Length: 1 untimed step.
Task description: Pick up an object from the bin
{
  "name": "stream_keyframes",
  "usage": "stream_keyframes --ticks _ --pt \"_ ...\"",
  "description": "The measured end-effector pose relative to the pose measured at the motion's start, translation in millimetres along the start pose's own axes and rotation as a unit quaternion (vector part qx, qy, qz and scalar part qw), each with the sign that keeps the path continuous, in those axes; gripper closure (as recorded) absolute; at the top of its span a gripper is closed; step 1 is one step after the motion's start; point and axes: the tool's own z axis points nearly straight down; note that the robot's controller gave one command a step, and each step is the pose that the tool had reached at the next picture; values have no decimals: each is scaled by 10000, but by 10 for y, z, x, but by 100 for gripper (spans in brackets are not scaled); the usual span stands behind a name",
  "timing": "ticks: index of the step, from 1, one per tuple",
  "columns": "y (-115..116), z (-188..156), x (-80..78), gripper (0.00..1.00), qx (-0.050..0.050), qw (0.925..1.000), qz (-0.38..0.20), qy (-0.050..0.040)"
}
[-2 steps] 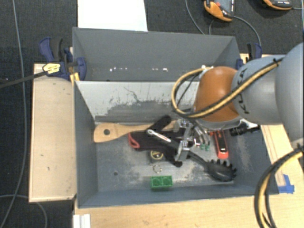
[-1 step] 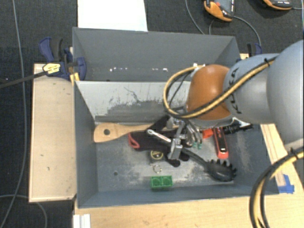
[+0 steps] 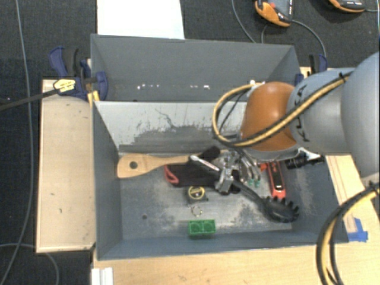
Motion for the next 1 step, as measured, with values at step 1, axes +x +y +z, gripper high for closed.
stream_keyframes --ticks 1 --pt "0 -3 1 100 0 10000 4 0"
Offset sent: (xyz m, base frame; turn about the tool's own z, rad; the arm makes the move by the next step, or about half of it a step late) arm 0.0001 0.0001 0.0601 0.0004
